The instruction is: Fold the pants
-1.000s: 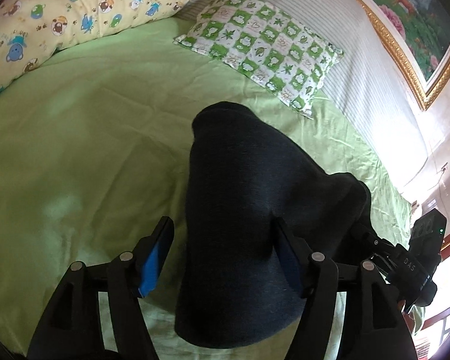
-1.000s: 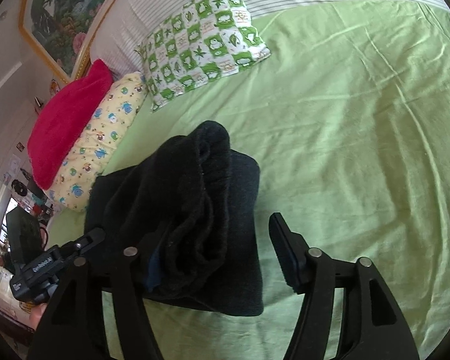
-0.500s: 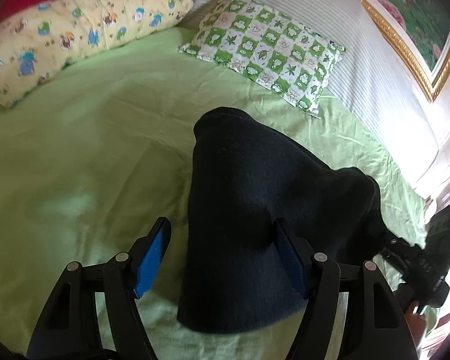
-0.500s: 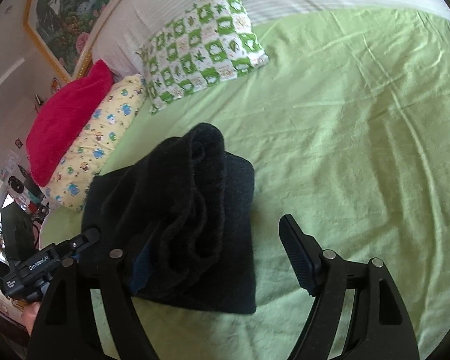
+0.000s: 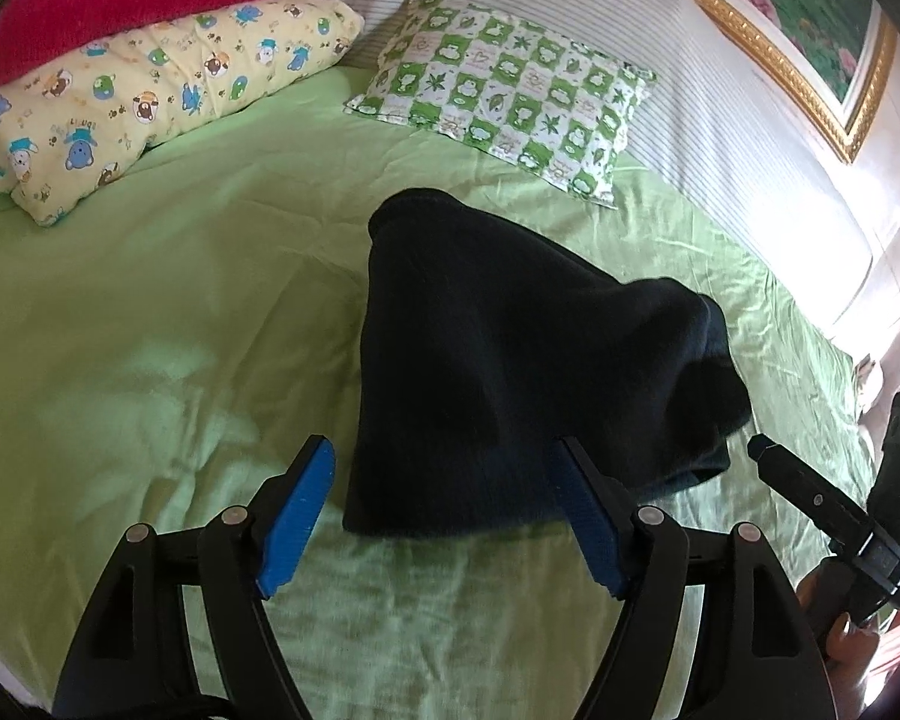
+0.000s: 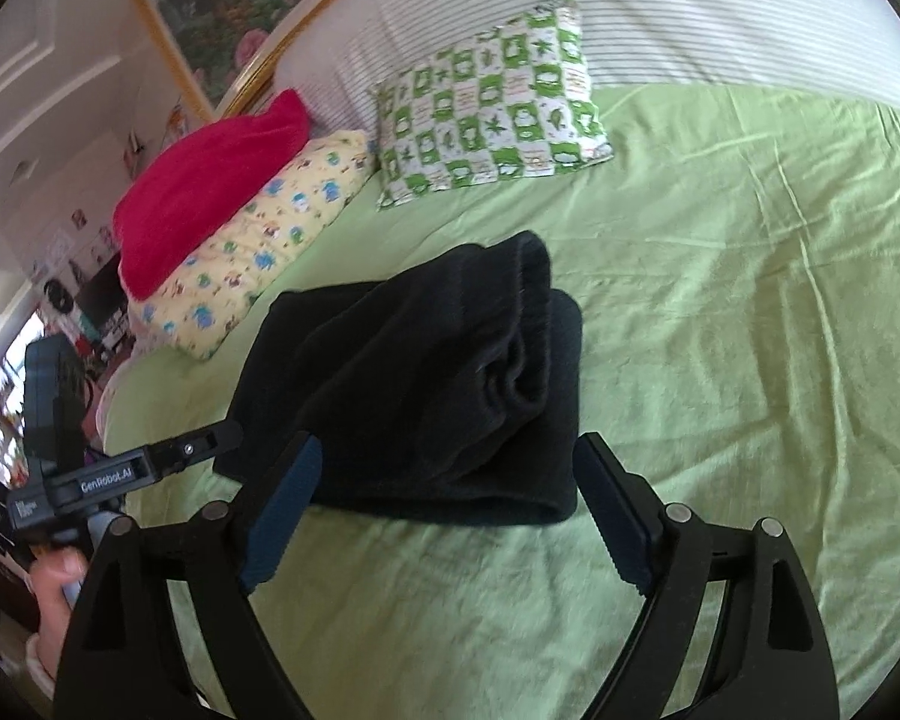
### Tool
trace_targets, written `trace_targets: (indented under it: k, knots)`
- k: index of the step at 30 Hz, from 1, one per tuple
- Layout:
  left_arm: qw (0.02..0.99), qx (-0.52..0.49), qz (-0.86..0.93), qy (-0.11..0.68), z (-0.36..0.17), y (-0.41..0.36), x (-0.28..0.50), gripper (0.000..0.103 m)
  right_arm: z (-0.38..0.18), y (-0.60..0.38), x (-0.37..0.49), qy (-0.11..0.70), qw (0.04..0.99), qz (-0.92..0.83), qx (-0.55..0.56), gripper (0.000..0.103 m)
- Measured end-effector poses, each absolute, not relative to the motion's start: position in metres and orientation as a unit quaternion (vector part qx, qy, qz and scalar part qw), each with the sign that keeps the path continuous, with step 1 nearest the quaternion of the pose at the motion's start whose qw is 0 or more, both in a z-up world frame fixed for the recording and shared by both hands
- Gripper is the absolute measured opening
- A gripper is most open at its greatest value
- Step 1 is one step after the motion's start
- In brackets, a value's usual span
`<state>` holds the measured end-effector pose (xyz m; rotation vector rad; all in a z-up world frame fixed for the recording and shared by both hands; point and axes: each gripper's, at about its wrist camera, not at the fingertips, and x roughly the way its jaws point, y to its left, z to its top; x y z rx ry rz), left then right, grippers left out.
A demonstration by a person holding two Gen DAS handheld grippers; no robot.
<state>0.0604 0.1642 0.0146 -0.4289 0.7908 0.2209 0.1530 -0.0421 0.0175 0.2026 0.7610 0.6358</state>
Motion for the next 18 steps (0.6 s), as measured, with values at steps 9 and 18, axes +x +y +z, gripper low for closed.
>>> trace_targets:
  k: [9,18]
  knots:
    - [0.897,-0.192,0.106,0.383,0.014,0.154,0.042,0.079,0.023,-0.029,0.125,0.336,0.878,0.340,0.032,0.093]
    - [0.898,-0.167,0.125,0.389,0.009,0.143,0.022,0.081,0.018,-0.027,0.113,0.335,0.877,0.344,-0.001,0.095]
